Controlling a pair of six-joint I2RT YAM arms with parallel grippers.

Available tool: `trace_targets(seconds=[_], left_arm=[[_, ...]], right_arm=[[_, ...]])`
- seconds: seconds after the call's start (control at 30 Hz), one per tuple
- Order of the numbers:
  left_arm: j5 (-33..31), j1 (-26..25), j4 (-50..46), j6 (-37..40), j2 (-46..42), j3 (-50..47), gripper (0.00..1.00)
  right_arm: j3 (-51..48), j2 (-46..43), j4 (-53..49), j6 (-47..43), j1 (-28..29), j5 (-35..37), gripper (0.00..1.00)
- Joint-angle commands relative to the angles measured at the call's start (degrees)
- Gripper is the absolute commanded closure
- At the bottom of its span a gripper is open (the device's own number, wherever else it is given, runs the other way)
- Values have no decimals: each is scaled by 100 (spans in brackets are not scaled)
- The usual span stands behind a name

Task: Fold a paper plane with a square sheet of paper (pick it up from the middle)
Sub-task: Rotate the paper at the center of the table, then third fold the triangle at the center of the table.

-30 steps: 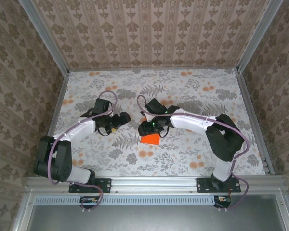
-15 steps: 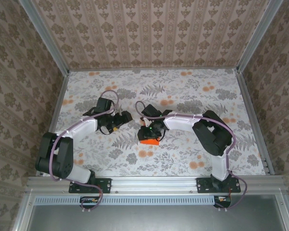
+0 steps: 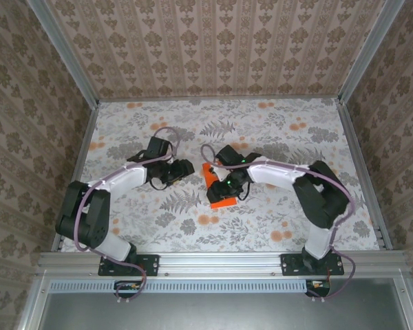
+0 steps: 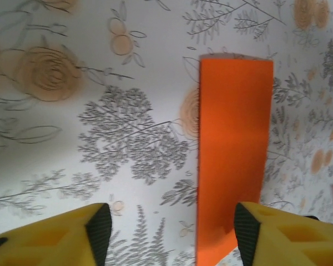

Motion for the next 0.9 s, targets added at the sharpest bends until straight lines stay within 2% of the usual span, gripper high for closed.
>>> trace_targets(seconds=[0.0, 0.13, 0.33, 0.47, 0.87], left_arm=[[257, -265, 325, -62, 180, 184, 48], [404, -589, 494, -47, 551, 409, 63], [402, -1001, 414, -29, 1190, 805, 82], [311, -1112, 345, -41, 1431, 879, 87], [26, -1218, -124, 110, 1924, 1111, 96]], right_arm=[[-440, -813, 524, 877, -339, -134, 38], [-1046, -1480, 828, 1531, -769, 158, 30], [-1555, -1876, 945, 2010, -1046, 300, 22], [-1774, -1896, 1065, 2270, -1113, 333, 18], [-1848, -1496, 1260, 2774, -1123, 93, 20]])
